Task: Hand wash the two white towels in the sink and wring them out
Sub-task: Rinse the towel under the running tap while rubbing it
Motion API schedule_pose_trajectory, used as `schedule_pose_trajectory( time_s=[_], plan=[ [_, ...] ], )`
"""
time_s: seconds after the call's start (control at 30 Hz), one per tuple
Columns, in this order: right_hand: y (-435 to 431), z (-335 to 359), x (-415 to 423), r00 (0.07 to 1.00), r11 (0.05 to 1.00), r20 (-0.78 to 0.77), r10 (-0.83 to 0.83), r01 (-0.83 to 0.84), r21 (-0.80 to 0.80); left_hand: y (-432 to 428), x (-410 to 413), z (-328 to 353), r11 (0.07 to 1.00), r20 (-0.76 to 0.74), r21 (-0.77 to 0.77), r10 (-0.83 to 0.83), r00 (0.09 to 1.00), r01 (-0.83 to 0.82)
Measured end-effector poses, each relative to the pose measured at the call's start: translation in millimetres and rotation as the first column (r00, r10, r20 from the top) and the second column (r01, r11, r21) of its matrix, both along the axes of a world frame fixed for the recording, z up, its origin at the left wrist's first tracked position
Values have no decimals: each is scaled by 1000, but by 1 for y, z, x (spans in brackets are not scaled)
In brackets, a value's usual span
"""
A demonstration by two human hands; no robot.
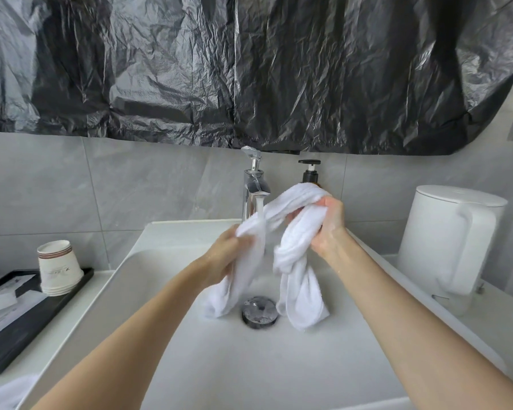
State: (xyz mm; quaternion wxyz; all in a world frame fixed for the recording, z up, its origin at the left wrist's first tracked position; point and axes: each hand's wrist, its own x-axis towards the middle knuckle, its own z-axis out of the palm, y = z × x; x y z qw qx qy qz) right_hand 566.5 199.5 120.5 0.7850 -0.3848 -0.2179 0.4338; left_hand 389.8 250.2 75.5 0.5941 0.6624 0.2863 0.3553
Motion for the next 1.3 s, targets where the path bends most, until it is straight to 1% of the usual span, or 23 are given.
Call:
schedule_pose_trajectory(
  time_s=[0.03,0.07,0.13,0.2,0.27,0.33,0.37,0.43,0.5,0.6,0.7,0.77,0.83,0.87,0.97,1.0,1.03,1.1,1.17,1.2,1.23,1.27,1.3],
  plan=[
    [5,-3,1,1000,1000,9,1,-1,-9,-3,2,7,998,117,-67,25,993,-17],
    [7,-6,0,999,1000,37,17,-16,-25,-6,5,11,992,193,-125,51,980,-27],
    [7,-10,-3,992,992,56,115,-112,-63,-8,9,19,972,279,-227,120,953,-55],
    [5,-8,-6,974,981,116,193,-195,12,-9,14,22,974,355,-217,138,925,-62],
    [6,-5,-16,966,976,184,181,-199,88,-7,20,21,982,407,-174,134,903,-67],
    [9,-12,-30,953,984,262,150,-171,58,-12,23,21,980,366,-188,136,921,-70],
    [12,-19,-36,932,992,345,106,-124,30,-13,25,20,976,339,-203,140,931,-73],
    [13,-29,-48,848,999,530,28,-13,-32,-14,27,16,972,302,-210,165,939,-103],
    [10,-36,-56,759,997,651,-10,59,-54,-13,30,14,961,275,-164,259,926,-221],
    [7,-41,-65,663,998,748,-34,65,-12,-11,30,13,914,227,-97,405,886,-393],
    [9,-41,-67,566,991,823,-39,125,-39,-6,26,9,888,163,-36,458,874,-458],
    [6,-34,-66,445,986,894,-58,166,-18,-5,24,8,867,128,10,492,861,-498],
    [2,-30,-64,332,989,942,-55,147,6,-7,23,11,834,91,76,540,836,-547],
    [0,-29,-62,308,990,950,-40,142,-4,-8,22,11,820,70,125,554,829,-559],
    [-1,-32,-53,232,990,973,4,136,-37,-7,17,10,771,-94,386,580,809,-507],
    [1,-33,-48,228,990,972,53,114,-80,-5,15,11,774,-128,385,585,801,-503],
    [3,-34,-45,233,987,967,107,90,-131,-3,13,11,799,-151,346,565,811,-492],
    [10,-38,-40,270,978,944,190,36,-207,1,10,10,880,-141,212,458,878,-425],
    [18,-39,-36,405,985,901,156,3,-172,5,8,9,957,-55,70,284,957,-280],
    [18,-35,-35,485,990,867,114,13,-137,6,6,10,971,-16,1,238,971,-238],
    [18,-30,-31,548,990,831,96,32,-135,6,5,11,975,14,-55,218,976,-217],
    [14,-24,-28,592,985,798,117,36,-172,6,4,13,975,37,-75,212,977,-209],
    [13,-22,-21,606,976,778,164,17,-219,7,5,15,974,56,-80,218,974,-213]
  ],
)
